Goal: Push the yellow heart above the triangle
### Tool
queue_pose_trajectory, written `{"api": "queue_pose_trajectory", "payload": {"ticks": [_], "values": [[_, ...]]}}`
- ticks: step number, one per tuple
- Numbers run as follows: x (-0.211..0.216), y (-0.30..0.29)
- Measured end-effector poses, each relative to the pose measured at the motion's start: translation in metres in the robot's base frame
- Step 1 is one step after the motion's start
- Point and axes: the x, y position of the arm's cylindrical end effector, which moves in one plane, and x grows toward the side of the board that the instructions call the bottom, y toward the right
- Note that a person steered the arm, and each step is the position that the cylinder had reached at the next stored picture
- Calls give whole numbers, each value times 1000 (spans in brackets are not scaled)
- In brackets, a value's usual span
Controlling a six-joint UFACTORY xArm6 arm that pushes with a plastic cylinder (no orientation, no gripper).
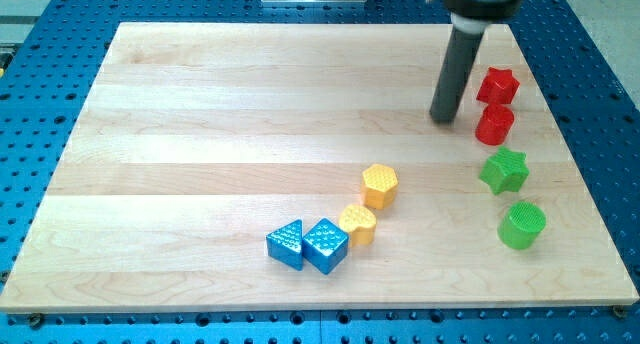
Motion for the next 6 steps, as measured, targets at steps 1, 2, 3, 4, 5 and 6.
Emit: {"api": "queue_pose_trajectory", "payload": {"ticks": [1, 2, 3, 4, 5, 6], "values": [[60, -6], [120, -20], [161, -46], [166, -72], [133, -94], [144, -112]]}}
